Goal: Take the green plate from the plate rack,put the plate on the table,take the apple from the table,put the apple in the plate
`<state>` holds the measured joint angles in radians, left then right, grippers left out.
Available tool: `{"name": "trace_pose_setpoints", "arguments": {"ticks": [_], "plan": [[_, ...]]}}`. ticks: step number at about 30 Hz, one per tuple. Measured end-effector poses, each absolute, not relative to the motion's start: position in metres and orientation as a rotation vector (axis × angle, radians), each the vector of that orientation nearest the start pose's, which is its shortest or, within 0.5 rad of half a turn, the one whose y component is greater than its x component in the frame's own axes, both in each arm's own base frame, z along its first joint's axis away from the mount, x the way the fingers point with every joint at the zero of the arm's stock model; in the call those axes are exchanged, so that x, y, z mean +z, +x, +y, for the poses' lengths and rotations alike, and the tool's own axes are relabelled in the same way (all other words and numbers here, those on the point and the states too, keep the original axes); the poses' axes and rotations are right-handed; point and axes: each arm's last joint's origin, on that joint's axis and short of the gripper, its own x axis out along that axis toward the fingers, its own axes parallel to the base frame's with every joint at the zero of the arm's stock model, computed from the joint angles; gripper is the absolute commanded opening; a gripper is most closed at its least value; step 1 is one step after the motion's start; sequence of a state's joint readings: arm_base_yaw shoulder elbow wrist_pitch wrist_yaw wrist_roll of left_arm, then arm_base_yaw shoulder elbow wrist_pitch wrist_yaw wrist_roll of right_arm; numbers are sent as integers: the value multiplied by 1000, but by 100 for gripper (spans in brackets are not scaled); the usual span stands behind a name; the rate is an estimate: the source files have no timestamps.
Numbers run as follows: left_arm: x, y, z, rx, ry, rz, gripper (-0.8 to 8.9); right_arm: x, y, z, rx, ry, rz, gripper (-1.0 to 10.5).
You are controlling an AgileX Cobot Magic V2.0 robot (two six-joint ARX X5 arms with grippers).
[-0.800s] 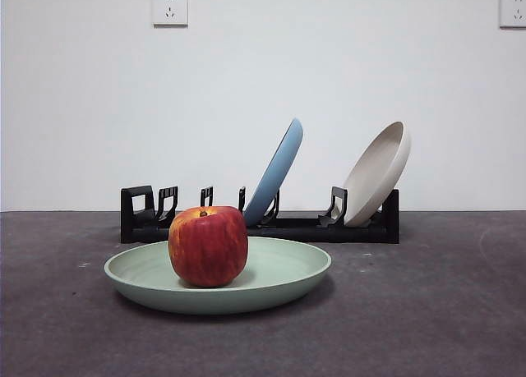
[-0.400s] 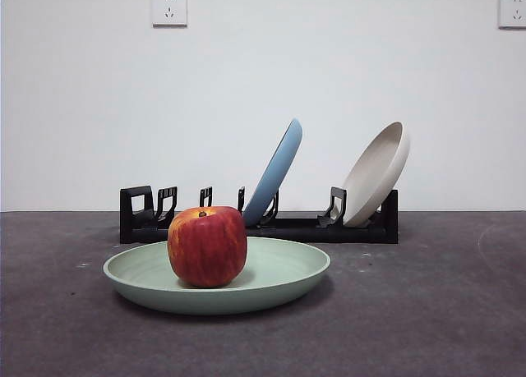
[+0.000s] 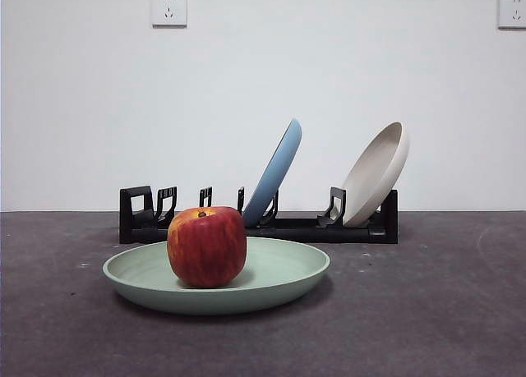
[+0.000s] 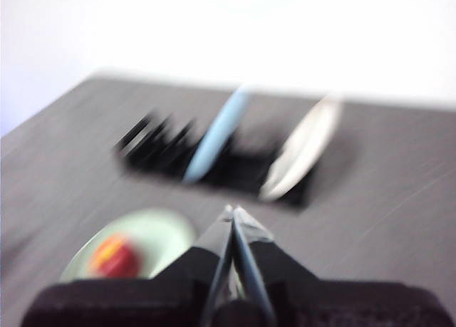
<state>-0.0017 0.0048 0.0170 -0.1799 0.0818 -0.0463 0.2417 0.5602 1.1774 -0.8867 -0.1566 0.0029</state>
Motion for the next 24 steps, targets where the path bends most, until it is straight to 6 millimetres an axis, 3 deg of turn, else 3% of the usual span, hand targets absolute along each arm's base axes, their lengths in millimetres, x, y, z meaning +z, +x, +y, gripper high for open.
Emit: {"name": "trace_pose_setpoints", "arguments": {"ticks": [4, 9, 16, 24], "plan": [[152, 95, -3, -79, -53, 169, -3, 373, 52, 11, 281, -25, 90, 1], [152, 95, -3, -79, -53, 169, -3, 318, 69, 9, 215, -39, -34, 1], [152, 95, -3, -79, -53, 169, -3, 240, 90, 8, 181, -41, -37, 1], [152, 95, -3, -79, -53, 169, -3, 176, 97, 7, 140, -37, 25, 1]]}}
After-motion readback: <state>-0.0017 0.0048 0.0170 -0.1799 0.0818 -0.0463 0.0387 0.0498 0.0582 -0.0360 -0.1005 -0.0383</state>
